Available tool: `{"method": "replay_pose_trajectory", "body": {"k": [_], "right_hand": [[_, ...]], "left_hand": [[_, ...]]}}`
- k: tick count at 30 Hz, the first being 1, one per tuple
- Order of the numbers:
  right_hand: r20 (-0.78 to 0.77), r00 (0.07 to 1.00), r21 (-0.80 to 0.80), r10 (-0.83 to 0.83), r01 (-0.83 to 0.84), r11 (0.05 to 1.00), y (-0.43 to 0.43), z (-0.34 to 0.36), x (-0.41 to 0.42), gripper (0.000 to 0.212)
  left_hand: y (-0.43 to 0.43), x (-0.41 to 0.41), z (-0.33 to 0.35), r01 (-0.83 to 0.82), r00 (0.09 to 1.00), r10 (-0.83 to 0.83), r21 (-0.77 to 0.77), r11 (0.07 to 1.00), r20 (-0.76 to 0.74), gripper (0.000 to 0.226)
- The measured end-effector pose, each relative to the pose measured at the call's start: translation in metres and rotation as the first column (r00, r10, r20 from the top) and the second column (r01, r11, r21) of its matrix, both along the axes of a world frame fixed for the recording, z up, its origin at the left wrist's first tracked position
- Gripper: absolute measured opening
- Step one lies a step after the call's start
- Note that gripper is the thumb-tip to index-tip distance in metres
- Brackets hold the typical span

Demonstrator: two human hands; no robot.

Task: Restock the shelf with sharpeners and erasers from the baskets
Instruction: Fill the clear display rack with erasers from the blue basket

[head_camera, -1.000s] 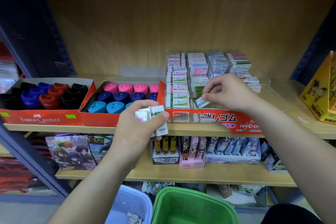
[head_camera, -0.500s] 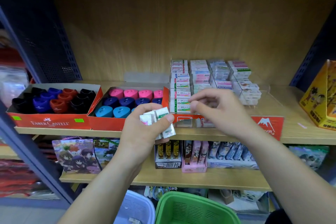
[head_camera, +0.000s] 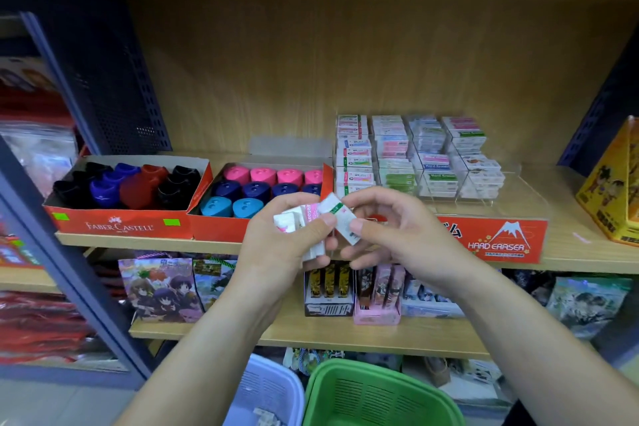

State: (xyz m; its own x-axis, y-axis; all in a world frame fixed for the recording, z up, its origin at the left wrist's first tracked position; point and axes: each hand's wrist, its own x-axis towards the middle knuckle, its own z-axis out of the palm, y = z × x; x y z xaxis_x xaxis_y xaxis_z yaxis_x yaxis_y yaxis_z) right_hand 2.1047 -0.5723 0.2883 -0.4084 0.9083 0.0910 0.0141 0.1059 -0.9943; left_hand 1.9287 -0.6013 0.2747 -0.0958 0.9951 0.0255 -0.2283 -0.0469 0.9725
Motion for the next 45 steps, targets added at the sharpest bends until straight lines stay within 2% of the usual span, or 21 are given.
{"method": "replay_pose_trajectory", "body": {"k": [4,8,17,21,24,28,32,34,37,41,45], "right_hand": [[-0.085,0.994,0.005,-0.068,0.068,0.998,0.003,-0.006,0.001,0.016],[-0.123,0.976,0.107,-0.177,0.191,0.976,0.007,-0.009,0.007,0.023],[-0.125,0.98,0.162,-0.152,0.171,0.972,0.006,-0.016,0.012,0.028],[-0.023,0.977,0.145,-0.212,0.213,0.966,0.009,-0.016,0.018,0.034],[0.024,0.943,0.121,-0.331,0.326,0.938,0.018,-0.005,0.036,0.031],[0.089,0.836,0.242,-0.541,0.509,0.826,0.045,0.013,0.067,0.022],[0.375,0.701,0.477,-0.606,0.414,0.775,0.078,0.015,0.074,0.017],[0.449,0.651,0.546,-0.613,0.344,0.764,0.089,0.015,0.069,0.017],[0.503,0.634,0.577,-0.587,0.259,0.775,0.098,0.014,0.061,0.019],[0.497,0.623,0.607,-0.604,0.248,0.755,0.101,0.007,0.061,0.018],[0.551,0.533,0.665,-0.641,0.184,0.724,0.098,0.002,0.058,0.017]], "left_hand": [[0.0,0.002,-0.001,0.0,0.999,0.001,0.014,1.0,-0.045,0.021],[0.0,0.002,0.001,-0.013,1.0,0.013,-0.013,1.0,-0.012,0.026],[0.002,0.004,-0.003,-0.044,0.995,0.043,-0.006,0.999,-0.094,0.02],[0.003,0.004,-0.004,-0.021,0.988,0.025,0.021,1.0,-0.155,0.021],[0.005,0.004,-0.009,-0.017,0.983,0.016,-0.002,1.0,-0.182,0.024],[0.007,0.002,-0.012,-0.016,0.982,0.011,-0.021,1.0,-0.19,0.028],[0.007,0.002,-0.01,-0.013,0.981,0.013,0.002,1.0,-0.192,0.028],[0.007,0.002,-0.009,-0.01,0.982,0.011,0.007,1.0,-0.187,0.027],[0.008,0.002,-0.009,-0.01,0.983,0.011,0.007,1.0,-0.186,0.026],[0.009,0.0,-0.008,0.001,0.983,0.0,0.003,1.0,-0.185,0.026],[0.009,-0.001,-0.007,0.003,0.983,0.0,0.015,1.0,-0.182,0.026]]}}
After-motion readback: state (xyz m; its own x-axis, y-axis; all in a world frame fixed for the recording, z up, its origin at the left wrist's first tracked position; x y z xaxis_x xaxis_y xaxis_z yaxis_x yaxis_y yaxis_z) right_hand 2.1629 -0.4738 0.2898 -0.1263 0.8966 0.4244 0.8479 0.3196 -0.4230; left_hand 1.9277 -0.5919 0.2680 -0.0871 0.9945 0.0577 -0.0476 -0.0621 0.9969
